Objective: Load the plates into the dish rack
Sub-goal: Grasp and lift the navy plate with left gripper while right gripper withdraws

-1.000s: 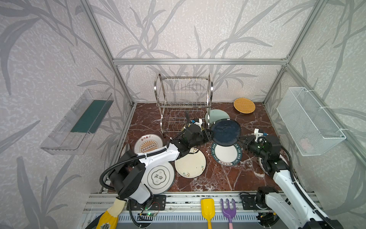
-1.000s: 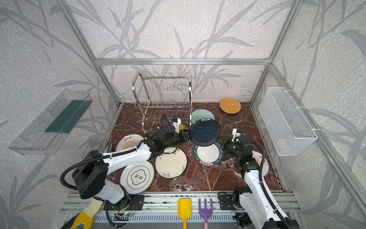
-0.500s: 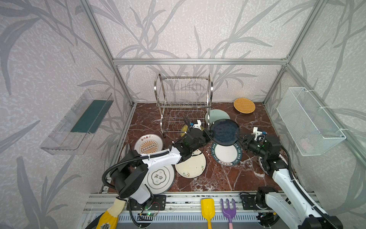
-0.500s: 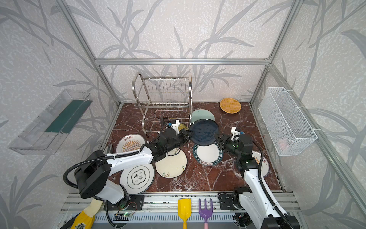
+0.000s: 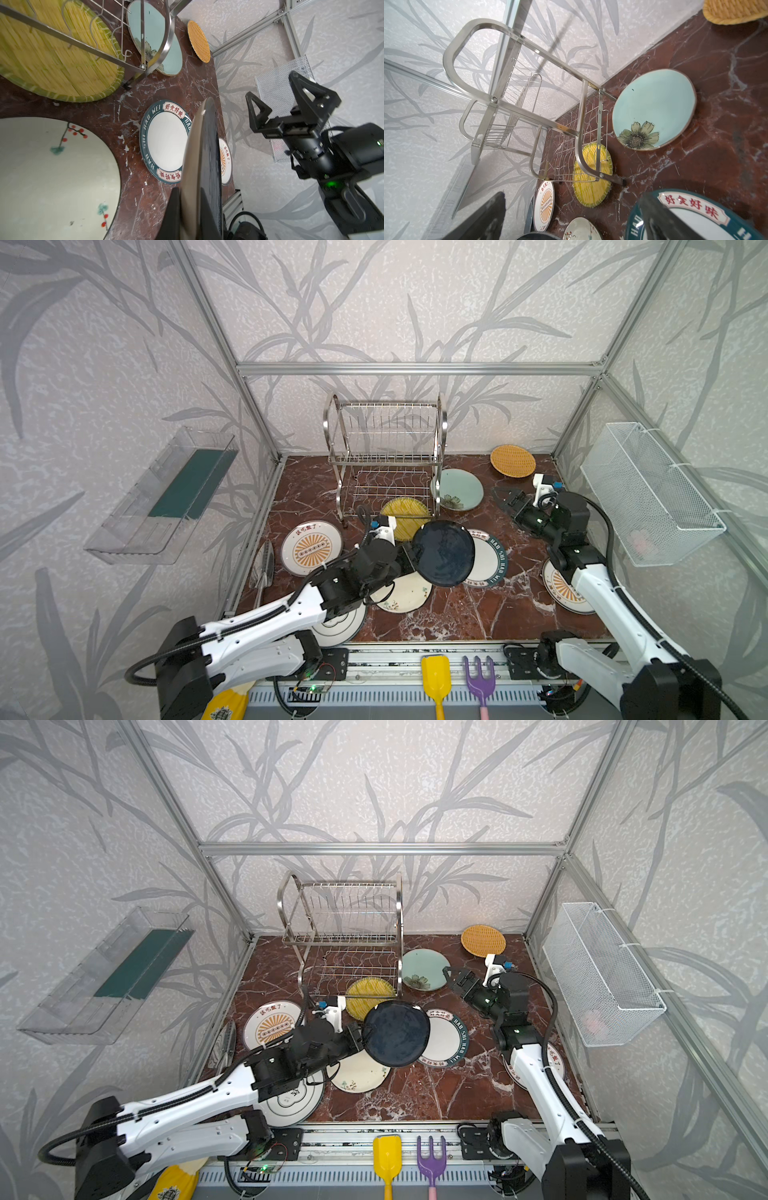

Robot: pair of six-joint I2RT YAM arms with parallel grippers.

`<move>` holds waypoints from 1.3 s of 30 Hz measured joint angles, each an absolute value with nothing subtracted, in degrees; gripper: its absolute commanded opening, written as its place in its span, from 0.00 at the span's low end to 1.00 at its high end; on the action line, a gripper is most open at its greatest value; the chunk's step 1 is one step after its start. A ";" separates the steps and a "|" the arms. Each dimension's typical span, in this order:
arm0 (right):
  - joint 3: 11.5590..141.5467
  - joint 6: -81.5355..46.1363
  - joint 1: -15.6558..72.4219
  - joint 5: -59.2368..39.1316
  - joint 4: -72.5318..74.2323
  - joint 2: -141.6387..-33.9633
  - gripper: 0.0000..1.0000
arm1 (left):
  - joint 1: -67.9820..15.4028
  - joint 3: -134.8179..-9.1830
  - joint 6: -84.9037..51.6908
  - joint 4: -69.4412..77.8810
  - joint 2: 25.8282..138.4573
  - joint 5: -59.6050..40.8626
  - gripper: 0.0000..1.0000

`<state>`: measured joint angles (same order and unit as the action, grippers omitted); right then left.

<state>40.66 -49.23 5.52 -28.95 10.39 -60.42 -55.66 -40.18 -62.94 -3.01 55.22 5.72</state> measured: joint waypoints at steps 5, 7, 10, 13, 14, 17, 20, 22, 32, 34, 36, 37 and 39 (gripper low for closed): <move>40.64 -47.81 8.69 -30.96 17.06 -62.06 0.99 | -55.66 -47.72 -56.25 -17.52 48.88 7.25 0.00; 40.64 -47.11 10.09 -31.90 20.29 -61.95 0.99 | -55.66 -52.21 -53.43 -22.17 47.37 8.27 0.00; 40.07 -45.39 12.21 -32.69 24.51 -60.47 0.99 | -55.66 -58.43 -49.19 -25.98 45.71 10.20 0.00; 38.35 -42.35 14.87 -33.15 28.14 -57.56 0.99 | -55.66 -65.93 -44.80 -29.21 45.93 12.32 0.00; 37.54 -41.45 15.81 -33.36 29.58 -56.84 0.99 | -55.66 -68.58 -43.31 -29.98 46.41 12.99 0.00; 35.27 -39.62 18.09 -34.26 33.54 -55.90 0.99 | -55.66 -75.68 -38.70 -31.33 48.93 15.99 0.00; 33.08 -38.76 19.20 -35.79 37.50 -56.01 0.99 | -55.66 -81.32 -33.71 -31.46 52.25 20.10 0.00; 32.16 -38.41 19.53 -36.58 39.77 -56.01 0.99 | -55.66 -84.42 -30.48 -31.40 54.68 23.20 0.00; 25.30 -32.32 22.55 -37.54 43.29 -48.36 0.99 | -54.17 -95.55 -8.54 -23.55 67.53 42.15 0.00; 24.88 -31.44 22.74 -37.52 43.48 -48.25 0.99 | -52.49 -99.15 -5.08 -22.79 70.85 43.13 0.00; 24.73 -31.07 22.87 -37.47 43.81 -48.60 0.99 | -48.99 -103.55 -3.53 -23.05 74.54 42.26 0.00; 24.60 -31.03 22.94 -37.43 44.23 -48.82 0.99 | -47.00 -105.34 -3.44 -23.57 75.99 41.41 0.00; 24.18 -31.00 22.96 -37.47 45.54 -49.71 0.99 | -41.76 -108.81 -3.57 -25.17 78.89 39.07 0.00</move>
